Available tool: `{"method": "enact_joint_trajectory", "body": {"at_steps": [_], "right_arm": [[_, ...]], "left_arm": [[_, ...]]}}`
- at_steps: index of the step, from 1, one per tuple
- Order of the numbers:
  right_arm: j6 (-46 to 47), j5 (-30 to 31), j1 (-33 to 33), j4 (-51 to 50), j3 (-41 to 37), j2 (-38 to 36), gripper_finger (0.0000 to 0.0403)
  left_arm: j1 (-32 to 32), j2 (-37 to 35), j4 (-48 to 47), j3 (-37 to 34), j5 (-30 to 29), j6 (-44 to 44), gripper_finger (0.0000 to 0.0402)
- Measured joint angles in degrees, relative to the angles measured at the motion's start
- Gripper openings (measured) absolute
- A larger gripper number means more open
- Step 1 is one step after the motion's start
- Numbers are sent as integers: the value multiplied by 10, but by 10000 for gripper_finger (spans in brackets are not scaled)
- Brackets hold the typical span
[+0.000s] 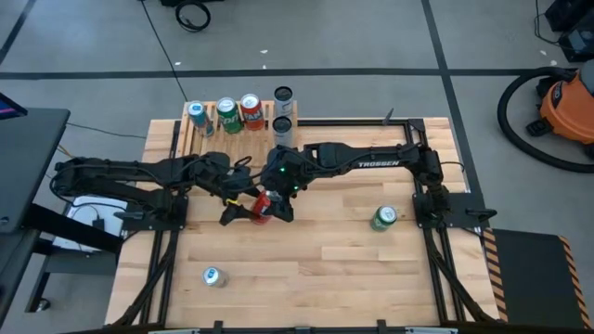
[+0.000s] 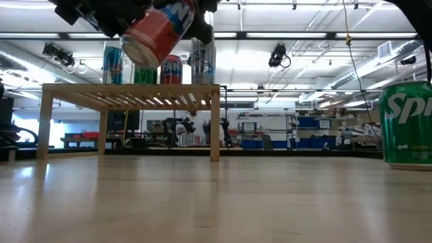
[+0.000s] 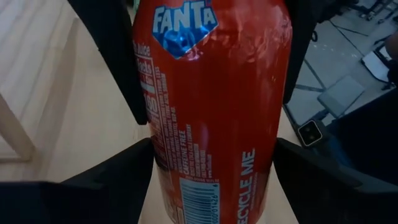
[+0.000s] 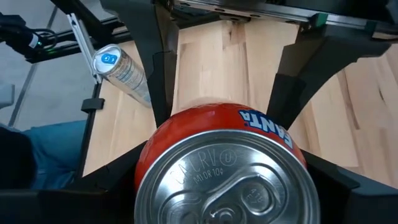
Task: Place canned beverage on shelf
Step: Put the orange soda can on the shelf
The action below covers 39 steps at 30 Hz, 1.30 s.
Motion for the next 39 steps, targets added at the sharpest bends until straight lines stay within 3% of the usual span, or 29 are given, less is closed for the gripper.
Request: {"method": "enact_joint_trajectory", "body": {"at_steps": [10,24,30,39], "right_arm": [[5,2,9,12,0,2,310],[-5,32,10,13,0,5,309],[-10,47,11,9,0,5,309],[-19,56,11,7,0,5,309]], "left_arm": [[-17,0,2,0,9,-3,319],[-19,-1,-31,3,-44,-56,319],[-17,0,-27,2,-52,-2,319],[-17,0,-25,2,-96,-10,319]]}}
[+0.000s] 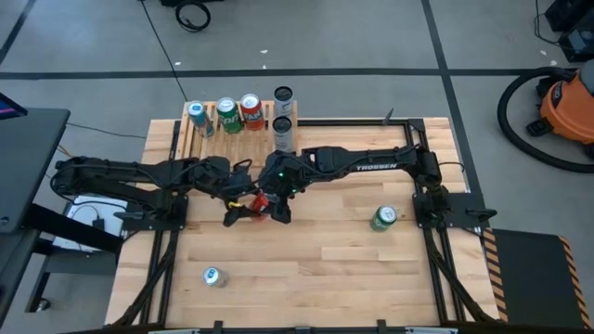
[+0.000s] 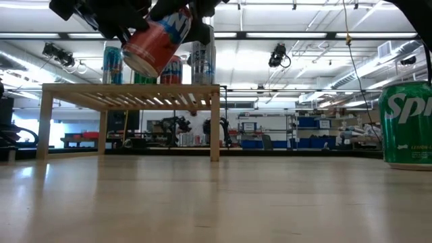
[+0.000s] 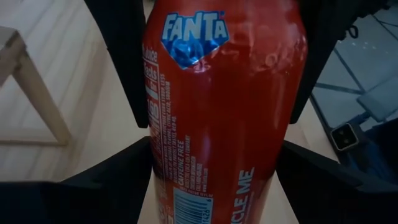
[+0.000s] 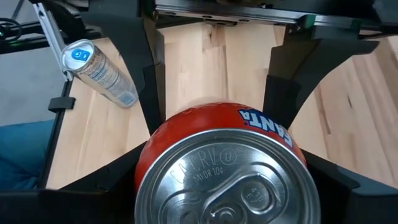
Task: Place canned beverage on shelf
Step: Put the orange soda can on the shelf
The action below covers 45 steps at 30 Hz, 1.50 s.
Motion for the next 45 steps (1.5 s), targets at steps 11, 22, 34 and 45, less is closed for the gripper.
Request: {"method": "enact_joint_trajectory", "body": {"at_steps": [11,22,34,45], "right_arm": [[2,11,-1,-1,0,-1,309],[11,24,-1,2,0,-1,309],[19,24,-5,7,0,-2,309],[33,24,-5,48,1,-3,309]], "left_arm": [[4,0,-2,0,-14,18,319],[5,0,-6,0,-26,21,335],[5,1,0,-1,-24,20,381],[28,1,6,-1,-12,21,380]]}}
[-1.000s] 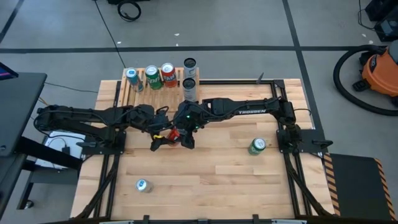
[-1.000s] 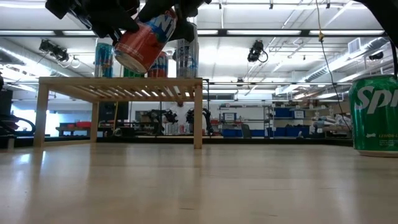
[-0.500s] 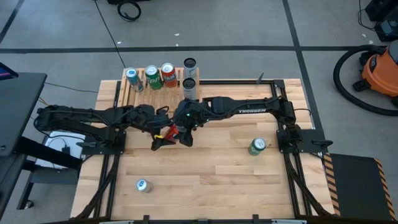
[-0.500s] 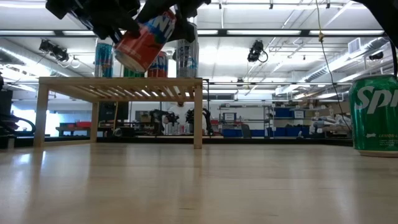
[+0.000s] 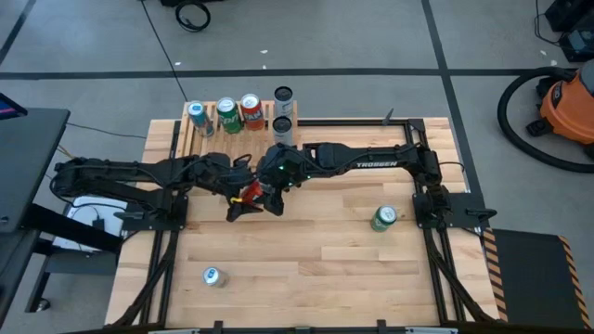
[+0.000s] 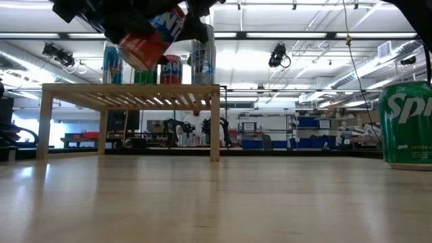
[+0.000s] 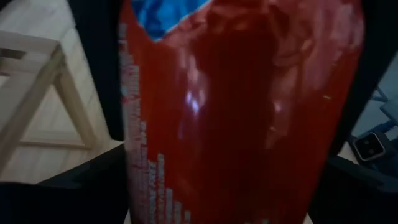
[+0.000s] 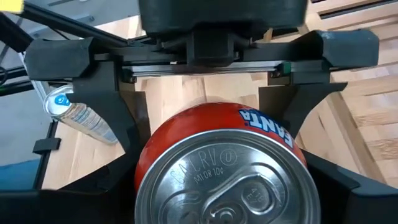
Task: Place canned beverage on shelf
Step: Put the orange soda can on the shelf
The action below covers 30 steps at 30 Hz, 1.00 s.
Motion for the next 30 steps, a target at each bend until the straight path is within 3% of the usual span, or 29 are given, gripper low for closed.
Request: {"method": "enact_joint_trajectory", "body": {"at_steps": [10,30], "right_arm": [[1,2,0,-3,0,0,309],[-1,-4,1,-3,0,0,309]], "left_arm": [[9,0,10,0,-31,30,380],[8,0,15,0,-32,-35,380]]}}
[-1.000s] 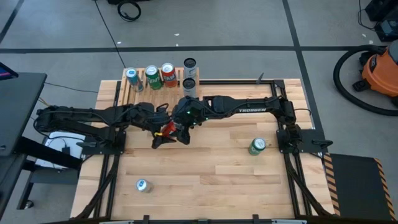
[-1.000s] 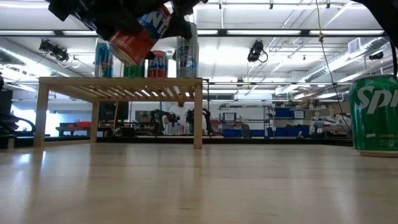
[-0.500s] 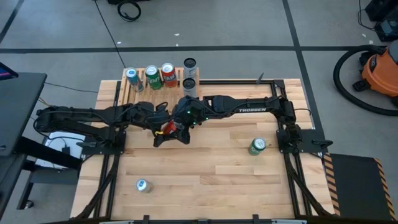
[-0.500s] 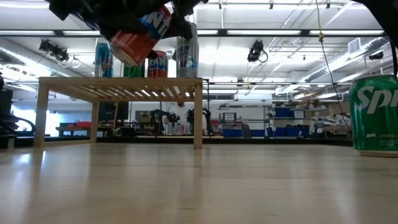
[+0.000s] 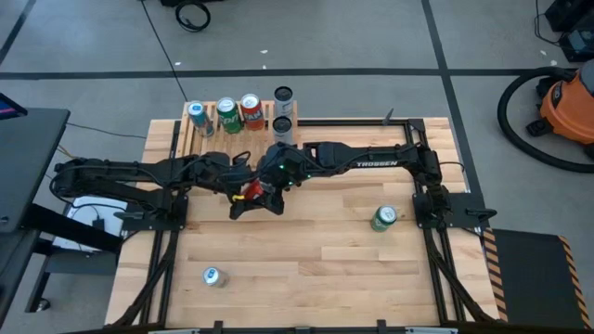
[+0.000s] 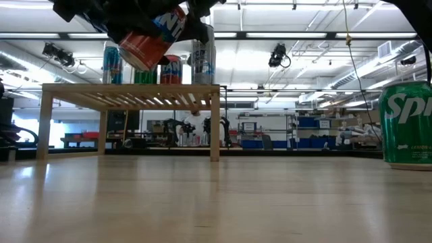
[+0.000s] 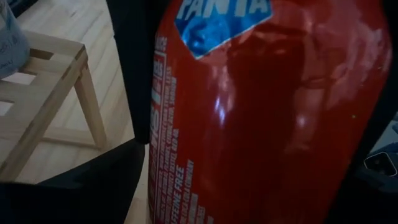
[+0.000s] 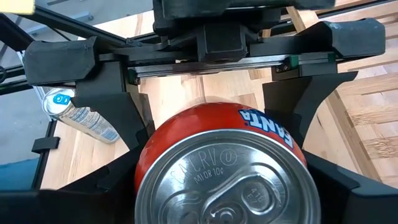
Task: Place canned beverage on shelf
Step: Put the orange soda can on the shelf
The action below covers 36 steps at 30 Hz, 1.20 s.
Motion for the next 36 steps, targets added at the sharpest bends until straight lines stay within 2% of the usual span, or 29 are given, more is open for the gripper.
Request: {"method": "enact_joint_trajectory", "body": {"at_steps": [12,22,29,36], "right_arm": [[0,-1,0,0,0,0,309],[0,-1,0,0,-1,0,319],[-5,-2,1,0,-1,0,345],[-19,0,1,-6,-1,-11,348]], "left_arm": [[0,0,1,0,-1,18,374],[0,0,2,0,0,20,300],[0,0,2,0,0,11,298],[0,-1,6,1,-1,10,300]]}}
